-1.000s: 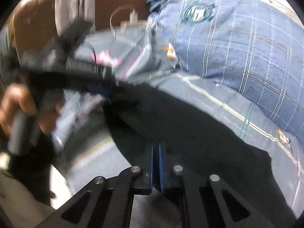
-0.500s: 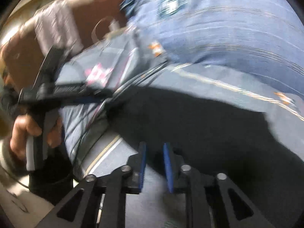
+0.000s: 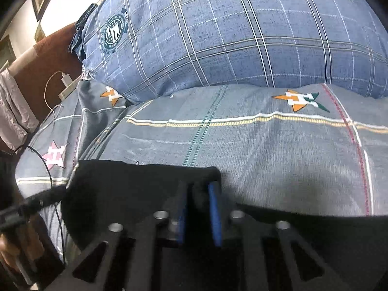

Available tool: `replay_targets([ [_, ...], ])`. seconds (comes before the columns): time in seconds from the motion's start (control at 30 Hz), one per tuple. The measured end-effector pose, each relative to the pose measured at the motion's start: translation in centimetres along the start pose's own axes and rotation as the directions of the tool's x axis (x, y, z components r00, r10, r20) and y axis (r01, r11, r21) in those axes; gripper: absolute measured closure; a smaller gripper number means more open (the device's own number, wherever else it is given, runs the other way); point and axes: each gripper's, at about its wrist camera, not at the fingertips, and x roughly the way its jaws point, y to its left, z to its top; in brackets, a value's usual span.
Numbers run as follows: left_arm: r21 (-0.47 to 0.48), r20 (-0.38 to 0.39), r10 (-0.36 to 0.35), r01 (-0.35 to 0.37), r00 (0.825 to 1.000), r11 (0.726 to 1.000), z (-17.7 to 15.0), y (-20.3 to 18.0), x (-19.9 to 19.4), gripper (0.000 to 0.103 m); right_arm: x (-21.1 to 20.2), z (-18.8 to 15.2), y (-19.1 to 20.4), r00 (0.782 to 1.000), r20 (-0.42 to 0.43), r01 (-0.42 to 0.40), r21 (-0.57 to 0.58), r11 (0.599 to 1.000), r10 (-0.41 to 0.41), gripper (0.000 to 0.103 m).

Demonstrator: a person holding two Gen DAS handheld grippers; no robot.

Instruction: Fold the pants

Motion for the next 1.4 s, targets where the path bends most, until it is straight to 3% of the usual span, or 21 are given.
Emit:
replay_targets([
  [0.13, 0.062, 0.005, 0.047, -0.047, 0.999, 0.997, -1.7, -0.2, 1.3, 0.036, 1.1, -0.5, -0.2, 0.996, 0.007, 0.094, -0.043, 0.995, -0.094, 0.092],
  [0.2, 0.083, 0.005, 0.071, -0.071, 0.997, 0.994, -1.7, -0.6, 1.3, 0.036, 1.7, -0.6, -0.7, 0.996, -0.012, 0.083, 0.000, 0.997, -0.083, 0.092],
  [0.3, 0.072, 0.002, 0.079, -0.078, 0.997, 0.994, -1.4, -0.6, 1.1, 0.036, -0.1, -0.1, -0.7, 0.996, 0.026, 0.081, 0.036, 0.996, -0.082, 0.089],
  [0.4, 0.060, 0.007, 0.080, -0.081, 0.997, 0.995, -1.2, -0.7, 0.6, 0.036, -3.2, -0.4, 0.8, 0.994, 0.083, 0.070, 0.002, 0.998, -0.070, 0.087],
  [0.5, 0.073, 0.037, 0.092, -0.094, 0.995, 0.993, -1.0, -1.4, 0.1, 0.036, -4.6, -1.9, 2.6, 0.997, 0.065, 0.031, -0.047, 0.998, -0.028, 0.085],
  [0.7, 0.092, 0.067, 0.117, -0.123, 0.991, 0.988, -1.1, -1.9, -0.2, 0.036, -3.8, -4.1, 3.9, 0.999, 0.031, 0.017, -0.056, 0.998, -0.016, 0.083],
  [0.8, 0.089, 0.067, 0.136, -0.142, 0.988, 0.986, -1.4, -1.5, 0.3, 0.036, -3.0, -4.3, 3.1, 1.000, 0.027, 0.004, -0.022, 1.000, -0.004, 0.083],
  [0.87, 0.079, 0.029, 0.146, -0.148, 0.989, 0.986, -1.9, -1.0, 1.3, 0.036, -1.8, -4.3, 2.2, 0.999, -0.005, 0.050, -0.007, 0.999, -0.050, 0.083],
  [1.0, 0.117, 0.048, 0.166, -0.171, 0.985, 0.978, -2.3, -1.5, 1.3, 0.036, -1.8, -4.4, 0.9, 0.999, -0.012, 0.030, 0.051, 0.998, -0.029, 0.083],
  [1.23, 0.129, 0.049, 0.084, -0.090, 0.995, 0.988, -1.2, -4.2, 0.6, 0.036, -4.7, -5.9, 0.3, 0.998, 0.011, 0.068, 0.037, 0.997, -0.069, 0.079],
  [1.37, 0.161, 0.033, 0.064, -0.069, 0.997, 0.985, -1.1, -6.5, 1.8, 0.036, -5.2, -7.4, -2.0, 0.993, -0.005, 0.118, 0.068, 0.991, -0.118, 0.077],
  [1.4, 0.171, 0.022, 0.058, -0.061, 0.998, 0.983, -1.2, -7.2, 2.4, 0.036, -5.7, -7.6, -2.7, 0.995, 0.010, 0.096, 0.084, 0.992, -0.097, 0.077],
])
